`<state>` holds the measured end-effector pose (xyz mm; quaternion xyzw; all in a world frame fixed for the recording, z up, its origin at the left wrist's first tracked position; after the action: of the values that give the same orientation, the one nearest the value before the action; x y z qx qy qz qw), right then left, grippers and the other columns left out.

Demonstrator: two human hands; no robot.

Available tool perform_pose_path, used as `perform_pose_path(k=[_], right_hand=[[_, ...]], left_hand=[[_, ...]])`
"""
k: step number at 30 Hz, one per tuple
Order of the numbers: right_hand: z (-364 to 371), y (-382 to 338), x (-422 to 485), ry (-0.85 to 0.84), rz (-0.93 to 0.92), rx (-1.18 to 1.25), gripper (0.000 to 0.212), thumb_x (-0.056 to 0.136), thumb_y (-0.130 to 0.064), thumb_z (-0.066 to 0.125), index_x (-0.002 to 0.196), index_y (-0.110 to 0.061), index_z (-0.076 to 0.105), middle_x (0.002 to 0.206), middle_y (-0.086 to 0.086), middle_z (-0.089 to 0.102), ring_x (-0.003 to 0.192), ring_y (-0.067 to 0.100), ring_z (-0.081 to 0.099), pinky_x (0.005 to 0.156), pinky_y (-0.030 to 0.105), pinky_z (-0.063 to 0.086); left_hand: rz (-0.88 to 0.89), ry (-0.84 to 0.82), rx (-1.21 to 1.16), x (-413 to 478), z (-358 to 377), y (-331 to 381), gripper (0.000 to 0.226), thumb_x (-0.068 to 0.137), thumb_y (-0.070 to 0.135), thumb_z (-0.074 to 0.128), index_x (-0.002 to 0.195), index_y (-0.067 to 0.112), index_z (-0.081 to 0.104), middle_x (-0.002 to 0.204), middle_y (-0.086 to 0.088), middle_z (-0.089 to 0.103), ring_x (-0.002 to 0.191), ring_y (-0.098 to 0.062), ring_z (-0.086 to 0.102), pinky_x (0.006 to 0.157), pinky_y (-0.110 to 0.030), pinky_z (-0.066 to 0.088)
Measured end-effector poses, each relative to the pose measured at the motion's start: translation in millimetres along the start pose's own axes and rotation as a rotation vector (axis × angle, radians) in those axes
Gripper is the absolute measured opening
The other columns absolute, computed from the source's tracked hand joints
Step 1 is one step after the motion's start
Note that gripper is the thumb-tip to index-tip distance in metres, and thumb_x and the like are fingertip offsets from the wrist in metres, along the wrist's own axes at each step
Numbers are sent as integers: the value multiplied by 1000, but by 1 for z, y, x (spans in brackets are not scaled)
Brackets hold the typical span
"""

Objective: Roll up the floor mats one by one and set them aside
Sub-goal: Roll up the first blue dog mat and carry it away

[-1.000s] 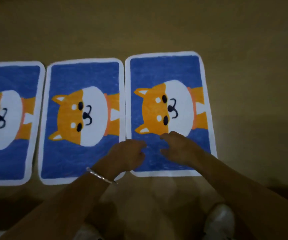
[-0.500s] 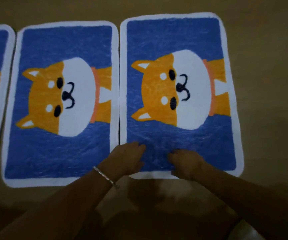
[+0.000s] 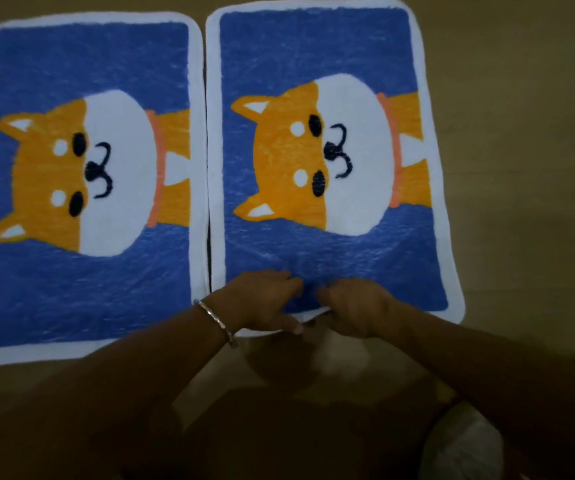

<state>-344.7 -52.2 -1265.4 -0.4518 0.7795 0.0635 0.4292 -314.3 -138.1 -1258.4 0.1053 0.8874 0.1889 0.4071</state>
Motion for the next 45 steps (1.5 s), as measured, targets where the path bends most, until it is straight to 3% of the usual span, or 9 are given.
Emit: perform_pose_path(k=[4, 11, 17, 23, 28, 30, 33, 39, 45], right_hand=[[-28, 23, 1, 2, 110, 239, 22, 91, -26, 50, 111, -17, 56, 112, 8, 60, 100, 25, 56, 74, 30, 39], [-29, 49, 0, 9, 161, 359, 19, 98, -33, 46, 109, -21, 56, 106, 3, 61, 94, 20, 56, 78, 35, 45], [-47, 55, 7, 203, 138, 246, 26, 101, -34, 38, 111, -13, 50, 104, 10, 61, 92, 27, 57, 73, 37, 43], [-57, 41, 8, 277, -18, 97, 25, 99, -39, 43, 108, -17, 49, 106, 4, 60, 92, 22, 57, 69, 32, 38], [-55, 40, 4, 171, -168, -82, 53, 89, -55, 52, 130, -21, 50, 119, 1, 48, 106, 18, 47, 83, 32, 36], [-52, 36, 1, 192, -186, -217, 48, 94, -50, 45, 133, -21, 49, 123, 3, 49, 109, 20, 46, 82, 31, 33], [-54, 35, 1, 260, -93, -80, 33, 99, -37, 42, 122, -17, 54, 118, 3, 56, 105, 22, 54, 80, 33, 40], [-40, 42, 1, 287, 69, 12, 28, 101, -31, 39, 114, -11, 52, 115, 7, 57, 103, 26, 57, 81, 37, 44], [-34, 33, 2, 315, 164, -142, 34, 89, -23, 48, 120, -13, 38, 120, 10, 46, 109, 28, 47, 88, 38, 39]], left_hand=[[-2, 26, -23, 12, -17, 1, 29, 93, 40, 50, 112, 20, 58, 108, -4, 61, 101, -21, 56, 72, -27, 37], [-103, -95, -94, 27, -33, -9, 27, 96, 17, 43, 122, 14, 52, 121, -11, 56, 107, -26, 52, 79, -29, 36], [-56, 171, 239, 32, -42, 25, 67, 85, 54, 53, 137, 17, 32, 121, -6, 49, 106, -25, 53, 70, -34, 36], [-38, 163, 257, 37, -29, 11, 50, 99, 33, 36, 144, 14, 26, 123, -10, 52, 107, -28, 55, 74, -36, 40], [15, 103, 108, 41, -32, 2, 46, 97, 36, 41, 139, 17, 36, 121, -9, 51, 109, -26, 51, 83, -36, 41], [17, 117, 186, 39, -32, 5, 54, 98, 39, 37, 146, 18, 25, 130, -7, 44, 115, -24, 44, 88, -35, 36], [1, 218, 441, 30, -35, 11, 68, 97, 50, 30, 150, 14, 9, 137, -9, 34, 121, -27, 36, 99, -40, 28], [-194, 223, 409, 31, -33, 20, 43, 97, 14, 32, 138, 3, 28, 125, -16, 48, 111, -31, 49, 87, -39, 39], [-76, 140, 137, 42, -36, 4, 34, 95, 15, 43, 128, 7, 40, 128, -12, 43, 111, -25, 47, 84, -31, 38]])
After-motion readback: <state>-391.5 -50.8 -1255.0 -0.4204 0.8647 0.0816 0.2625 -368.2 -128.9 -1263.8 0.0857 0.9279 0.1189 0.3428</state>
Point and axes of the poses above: each hand's wrist, its own x-axis towards the middle knuckle, its own z-axis out of the palm, y = z × x, the point moved 8 cm from there along x, towards the middle knuckle
